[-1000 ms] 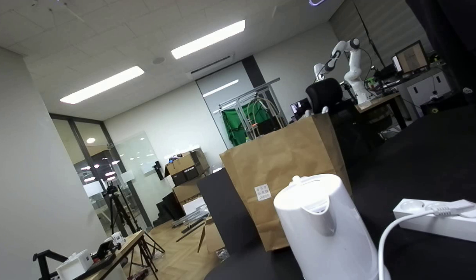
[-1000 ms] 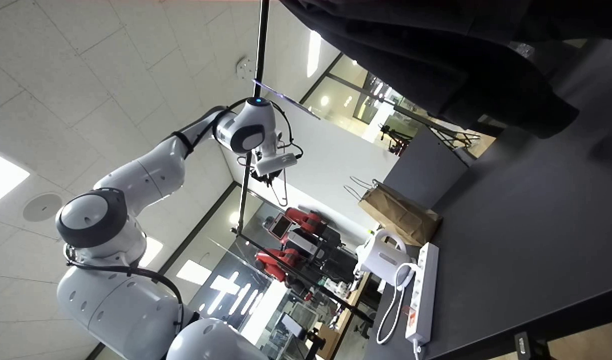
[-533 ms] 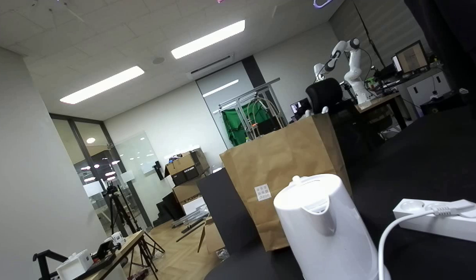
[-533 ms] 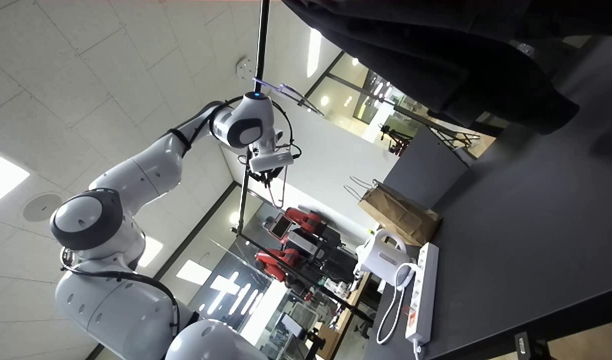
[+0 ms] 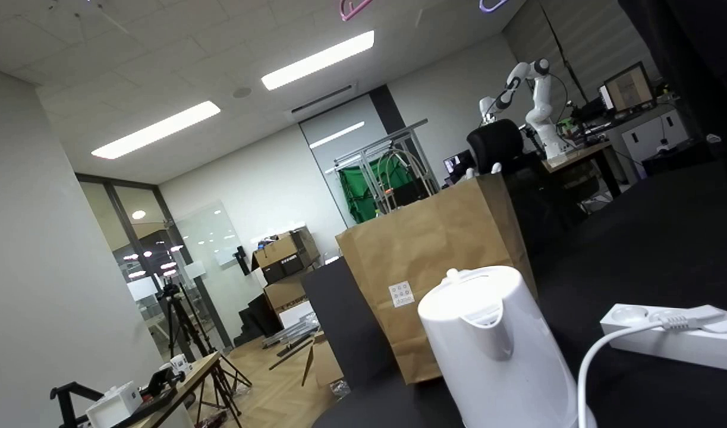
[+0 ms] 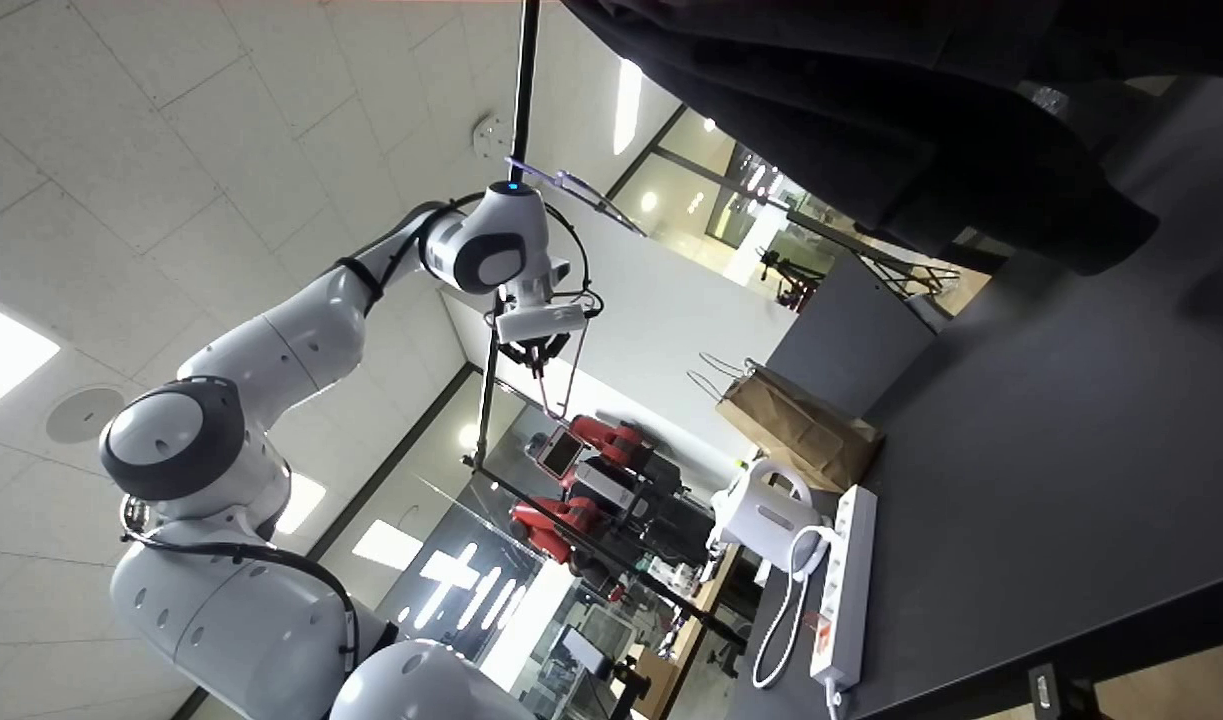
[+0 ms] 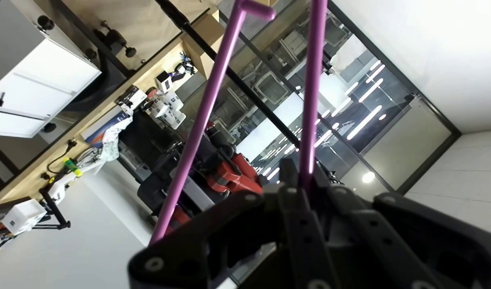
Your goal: Pick up the clothing hanger from the table and hang it on the metallic object
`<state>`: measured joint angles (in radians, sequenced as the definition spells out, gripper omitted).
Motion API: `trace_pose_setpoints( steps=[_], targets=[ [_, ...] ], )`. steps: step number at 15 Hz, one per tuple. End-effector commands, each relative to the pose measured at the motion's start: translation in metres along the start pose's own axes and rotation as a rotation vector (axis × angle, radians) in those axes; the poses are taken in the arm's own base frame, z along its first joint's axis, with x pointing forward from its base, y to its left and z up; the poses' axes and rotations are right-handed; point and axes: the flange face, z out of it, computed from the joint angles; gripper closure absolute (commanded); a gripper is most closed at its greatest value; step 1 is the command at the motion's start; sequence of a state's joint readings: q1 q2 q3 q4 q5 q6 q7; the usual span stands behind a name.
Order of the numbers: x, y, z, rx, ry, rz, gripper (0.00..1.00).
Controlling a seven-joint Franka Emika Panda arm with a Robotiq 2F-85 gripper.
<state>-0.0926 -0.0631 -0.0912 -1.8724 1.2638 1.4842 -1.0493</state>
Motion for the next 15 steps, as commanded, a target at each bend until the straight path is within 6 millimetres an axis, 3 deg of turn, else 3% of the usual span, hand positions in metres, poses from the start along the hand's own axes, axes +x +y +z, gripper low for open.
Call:
trace_pose_setpoints(
  steps=[1, 3, 4, 5, 10, 15],
  targets=[
    [0.007, -0.012, -0.005, 0.001, -0.046, 0.04, 0.98],
    [0.007, -0.015, -0.006, 0.009, -0.046, 0.051, 0.92],
    [0.007, -0.015, -0.006, 0.014, -0.05, 0.05, 0.67],
    [0.008, -0.016, -0.006, 0.01, -0.049, 0.047, 0.66],
    [0.013, -0.024, -0.008, -0.007, -0.045, 0.015, 0.33],
    [0.017, -0.045, -0.012, -0.027, -0.064, -0.015, 0.01]
  ],
)
